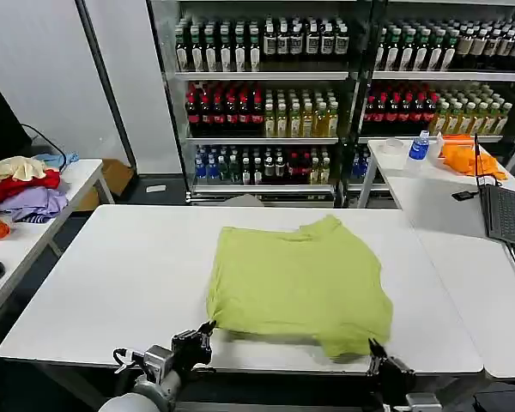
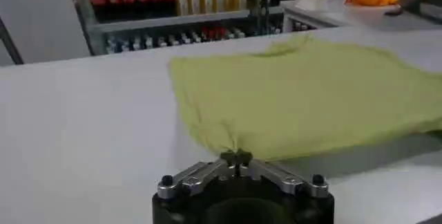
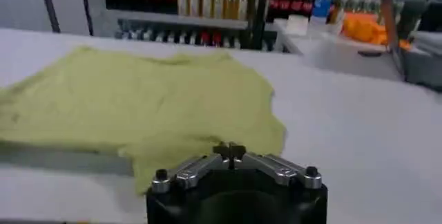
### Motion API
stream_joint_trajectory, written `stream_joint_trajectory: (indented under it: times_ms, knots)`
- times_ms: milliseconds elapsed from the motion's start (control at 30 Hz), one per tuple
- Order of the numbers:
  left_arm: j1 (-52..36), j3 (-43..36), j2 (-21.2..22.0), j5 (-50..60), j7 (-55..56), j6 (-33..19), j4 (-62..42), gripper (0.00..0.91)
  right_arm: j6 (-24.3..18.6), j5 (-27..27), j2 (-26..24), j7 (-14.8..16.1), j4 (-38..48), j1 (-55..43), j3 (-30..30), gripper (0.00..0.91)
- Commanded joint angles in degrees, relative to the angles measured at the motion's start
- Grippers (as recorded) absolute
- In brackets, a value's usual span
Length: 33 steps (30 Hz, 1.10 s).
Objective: Fold and organize the clothes.
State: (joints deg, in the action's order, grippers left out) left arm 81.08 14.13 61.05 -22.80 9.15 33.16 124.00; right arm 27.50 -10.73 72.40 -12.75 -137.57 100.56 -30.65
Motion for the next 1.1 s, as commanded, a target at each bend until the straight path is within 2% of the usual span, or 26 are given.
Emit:
stream_joint_trajectory:
  times_ms: [33,167,667,867,1100]
  knots:
    - [-4.5,-0.3,-1.9,-0.7,-0.5,-0.1,-0.4,0.020,-2.2,-1.0,-4.8,1.3,1.9,-5.5,-2.8,0.000]
    - [-8.2,-1.6,-2.1,-0.8,-0.7,-0.1,-2.9,0.020,-2.3,-2.7,-8.2,1.8,6.0,-10.7,-2.3,0.000]
    - [-19.7,-6.9,-0.2,0.4,-0.5,-0.1,-13.5,0.020,-2.7,-2.7,-15.9,4.4,17.6,-25.5,2.7,0.000]
    - [-23.6,-9.0,0.7,1.7,-0.3,-0.2,-18.2,0.020,-5.9,1.1,-17.5,5.8,23.6,-31.1,6.5,0.000]
    - [-25.8,-10.8,1.7,2.6,-0.3,-0.3,-21.7,0.020,-7.7,4.3,-17.2,7.1,29.2,-34.8,10.2,0.000]
